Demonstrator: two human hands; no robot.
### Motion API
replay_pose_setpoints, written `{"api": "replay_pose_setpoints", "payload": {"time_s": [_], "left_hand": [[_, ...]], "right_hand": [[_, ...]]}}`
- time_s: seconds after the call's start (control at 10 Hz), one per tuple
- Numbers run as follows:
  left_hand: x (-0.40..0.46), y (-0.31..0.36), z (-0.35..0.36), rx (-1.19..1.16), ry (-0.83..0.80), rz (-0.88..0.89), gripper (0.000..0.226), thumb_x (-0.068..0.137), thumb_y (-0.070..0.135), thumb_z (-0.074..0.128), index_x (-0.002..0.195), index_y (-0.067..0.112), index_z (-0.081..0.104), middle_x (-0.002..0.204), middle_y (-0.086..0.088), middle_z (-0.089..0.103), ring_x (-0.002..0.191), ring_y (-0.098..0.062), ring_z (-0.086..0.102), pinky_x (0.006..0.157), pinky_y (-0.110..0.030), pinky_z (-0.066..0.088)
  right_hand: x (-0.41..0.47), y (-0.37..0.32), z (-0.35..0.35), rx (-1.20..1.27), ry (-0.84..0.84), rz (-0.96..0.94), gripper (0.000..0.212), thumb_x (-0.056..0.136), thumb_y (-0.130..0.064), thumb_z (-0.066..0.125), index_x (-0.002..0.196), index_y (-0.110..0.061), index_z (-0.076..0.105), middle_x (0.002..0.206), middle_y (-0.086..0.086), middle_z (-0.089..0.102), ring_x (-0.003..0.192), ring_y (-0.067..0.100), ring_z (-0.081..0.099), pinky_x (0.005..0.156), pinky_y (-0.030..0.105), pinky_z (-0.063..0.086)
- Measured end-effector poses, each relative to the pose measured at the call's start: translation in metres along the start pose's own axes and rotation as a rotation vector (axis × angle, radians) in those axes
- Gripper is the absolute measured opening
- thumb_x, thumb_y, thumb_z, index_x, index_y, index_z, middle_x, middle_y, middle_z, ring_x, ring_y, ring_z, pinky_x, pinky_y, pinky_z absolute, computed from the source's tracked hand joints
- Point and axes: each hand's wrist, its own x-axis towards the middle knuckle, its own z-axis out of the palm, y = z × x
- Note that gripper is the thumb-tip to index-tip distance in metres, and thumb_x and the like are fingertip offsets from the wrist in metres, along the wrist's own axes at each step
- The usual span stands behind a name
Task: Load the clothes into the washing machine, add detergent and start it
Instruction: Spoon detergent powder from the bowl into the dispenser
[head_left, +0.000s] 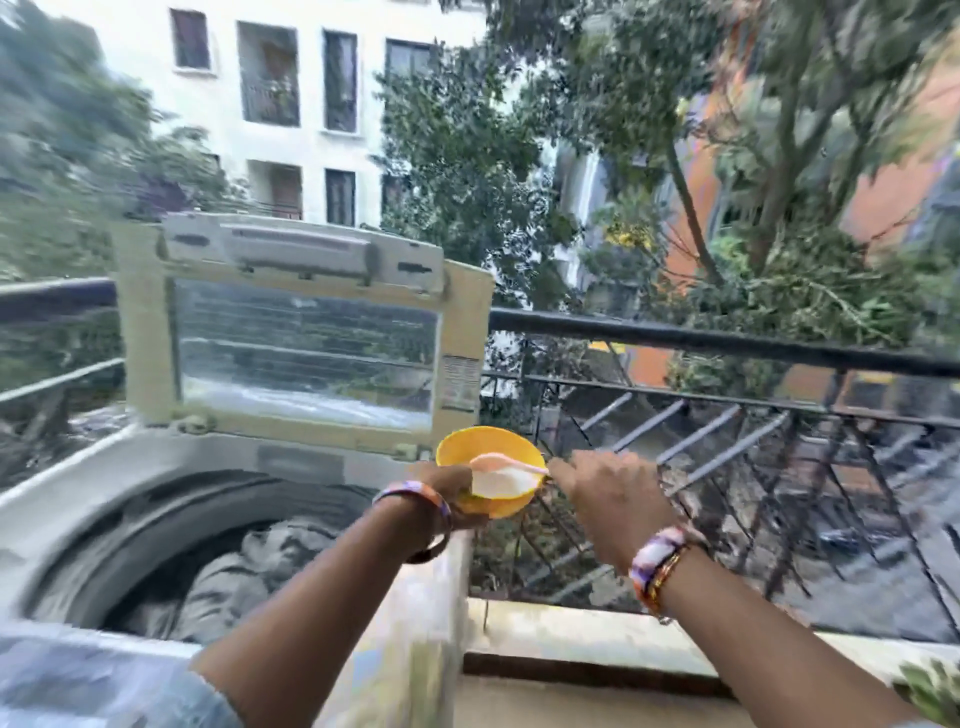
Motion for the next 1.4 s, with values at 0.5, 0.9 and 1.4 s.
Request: {"api": "replay_pose_setpoints", "payload": {"time_s": [0.5, 0.9, 1.4], "left_hand": [[0.093, -0.032, -0.193, -0.288, 0.068, -0.109, 0.021, 0.086, -0.010, 0.044, 0.105, -0.007, 0.052, 0.092, -0.024, 0.059, 0.068, -0.027, 0.057, 0.035, -0.032, 0.051], [0.102, -0.077, -0.212, -0.635, 0.028, -0.333, 0.013, 0.096, -0.002, 0.034, 0.102, -0.007, 0.044, 0.063, -0.021, 0.065, 0.052, -0.037, 0.064, 0.029, -0.037, 0.048], [0.143, -0.075, -0.275, -0.898, 0.630, -0.099, 0.041, 0.092, -0.012, 0.032, 0.133, -0.008, 0.037, 0.138, -0.025, 0.044, 0.112, -0.037, 0.051, 0.091, -0.053, 0.042]], "right_hand": [[0.140, -0.146, 0.014, 0.546, -0.341, 0.043, 0.030, 0.092, -0.026, 0.047, 0.120, -0.033, 0.056, 0.103, 0.004, 0.067, 0.098, 0.027, 0.062, 0.078, 0.031, 0.048], [0.155, -0.164, 0.105, 1.783, -0.732, 1.037, 0.025, 0.094, -0.004, 0.043, 0.072, -0.008, 0.054, 0.049, 0.005, 0.054, 0.026, 0.005, 0.043, 0.030, 0.010, 0.032], [0.215, -0.288, 0.217, 2.467, -0.605, 1.723, 0.030, 0.097, 0.006, 0.030, 0.071, 0.002, 0.044, 0.064, 0.020, 0.053, 0.048, 0.029, 0.061, 0.048, 0.027, 0.056]]}}
